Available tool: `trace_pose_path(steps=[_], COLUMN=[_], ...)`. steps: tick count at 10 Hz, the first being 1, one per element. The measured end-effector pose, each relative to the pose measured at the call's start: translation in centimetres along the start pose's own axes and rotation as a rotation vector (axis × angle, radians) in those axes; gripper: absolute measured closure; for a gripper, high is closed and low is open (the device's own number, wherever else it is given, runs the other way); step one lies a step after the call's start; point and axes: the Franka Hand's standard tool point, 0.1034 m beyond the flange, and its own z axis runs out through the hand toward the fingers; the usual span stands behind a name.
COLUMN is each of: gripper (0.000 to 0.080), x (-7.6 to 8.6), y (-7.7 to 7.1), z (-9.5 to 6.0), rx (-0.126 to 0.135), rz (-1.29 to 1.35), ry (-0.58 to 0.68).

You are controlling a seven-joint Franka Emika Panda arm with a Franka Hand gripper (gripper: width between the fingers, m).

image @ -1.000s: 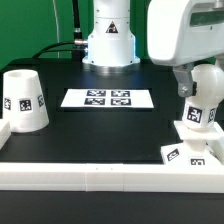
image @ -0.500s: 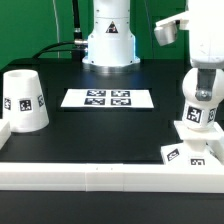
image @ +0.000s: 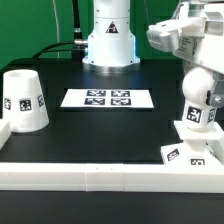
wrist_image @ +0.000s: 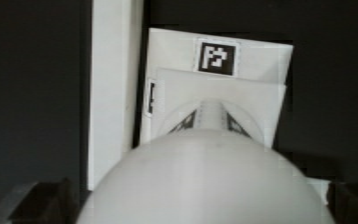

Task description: Assemble lamp

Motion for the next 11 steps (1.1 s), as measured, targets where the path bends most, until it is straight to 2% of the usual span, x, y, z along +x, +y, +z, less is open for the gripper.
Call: trace_pose_path(steps=[1,2,3,6,11], gripper=[0.0193,0.0193,0.0225,0.0225,0.0223], x=[-0.1,-0.1,-0.1,-0.8,-1.2], y=[0.0,0.0,0.0,-0.2,-0.3], z=[0.0,0.0,0.0,0.1,0.2], rx=[0.0,0.001,0.001,0.015,0.042], rz=[0.011,0.012,0.012,0.074,0.6], ry=[0.0,0.0,0.0,-0.004,0.02])
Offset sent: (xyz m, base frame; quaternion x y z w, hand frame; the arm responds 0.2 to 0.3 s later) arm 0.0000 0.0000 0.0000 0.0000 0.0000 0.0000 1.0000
